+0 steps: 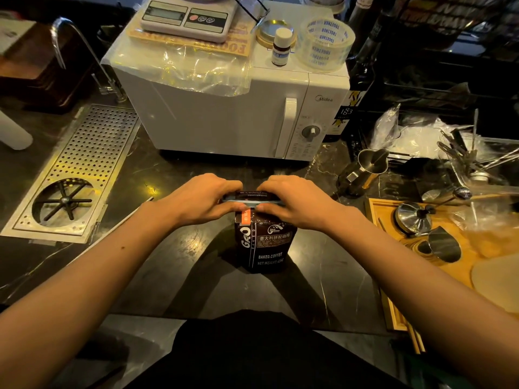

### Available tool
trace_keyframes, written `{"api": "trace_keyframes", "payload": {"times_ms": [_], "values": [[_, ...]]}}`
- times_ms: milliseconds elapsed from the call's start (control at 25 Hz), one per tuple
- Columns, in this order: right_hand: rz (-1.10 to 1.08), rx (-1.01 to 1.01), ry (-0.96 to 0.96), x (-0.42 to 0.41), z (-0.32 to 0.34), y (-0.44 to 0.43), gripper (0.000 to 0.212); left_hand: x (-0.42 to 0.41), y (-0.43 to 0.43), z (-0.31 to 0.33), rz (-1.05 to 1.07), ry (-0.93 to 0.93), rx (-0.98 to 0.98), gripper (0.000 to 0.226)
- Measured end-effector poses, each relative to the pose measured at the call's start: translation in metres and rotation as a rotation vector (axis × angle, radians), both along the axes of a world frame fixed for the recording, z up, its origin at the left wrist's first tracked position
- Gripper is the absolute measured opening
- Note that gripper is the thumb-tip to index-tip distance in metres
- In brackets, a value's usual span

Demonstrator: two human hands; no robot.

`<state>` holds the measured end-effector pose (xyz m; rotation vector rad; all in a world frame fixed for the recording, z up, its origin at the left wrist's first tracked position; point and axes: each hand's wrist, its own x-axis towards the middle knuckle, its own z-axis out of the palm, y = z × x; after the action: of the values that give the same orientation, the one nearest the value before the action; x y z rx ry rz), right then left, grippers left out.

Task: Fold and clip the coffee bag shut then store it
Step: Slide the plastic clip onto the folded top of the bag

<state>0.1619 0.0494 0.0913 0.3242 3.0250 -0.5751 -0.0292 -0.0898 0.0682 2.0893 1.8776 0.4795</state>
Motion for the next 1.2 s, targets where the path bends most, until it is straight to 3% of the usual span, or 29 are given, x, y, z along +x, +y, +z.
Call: {"api": "trace_keyframes", "payload": {"times_ms": [200, 320, 480, 920, 1200], "values": [[-0.052, 0.097, 0.085, -0.003, -0.007, -0.008, 0.027, 0.002, -0.002, 0.000, 0.012, -0.016, 0.010, 0.039], [-0.098, 0.092, 0.087, -0.002, -0.006, -0.010, 0.028, 0.001, -0.002, -0.002, 0.025, -0.020, 0.009, 0.044], [-0.154, -0.080, 0.127, 0.006, -0.008, -0.007, 0.030, 0.001, -0.003, -0.005, 0.030, -0.022, 0.023, 0.046], [-0.336, -0.292, 0.295, 0.027, -0.018, -0.004, 0.021, 0.002, -0.002, -0.008, 0.054, -0.083, 0.031, 0.047], [-0.428, -0.375, 0.337, 0.040, -0.023, -0.002, 0.021, 0.013, -0.013, -0.011, 0.328, -0.408, 0.004, 0.036]]}}
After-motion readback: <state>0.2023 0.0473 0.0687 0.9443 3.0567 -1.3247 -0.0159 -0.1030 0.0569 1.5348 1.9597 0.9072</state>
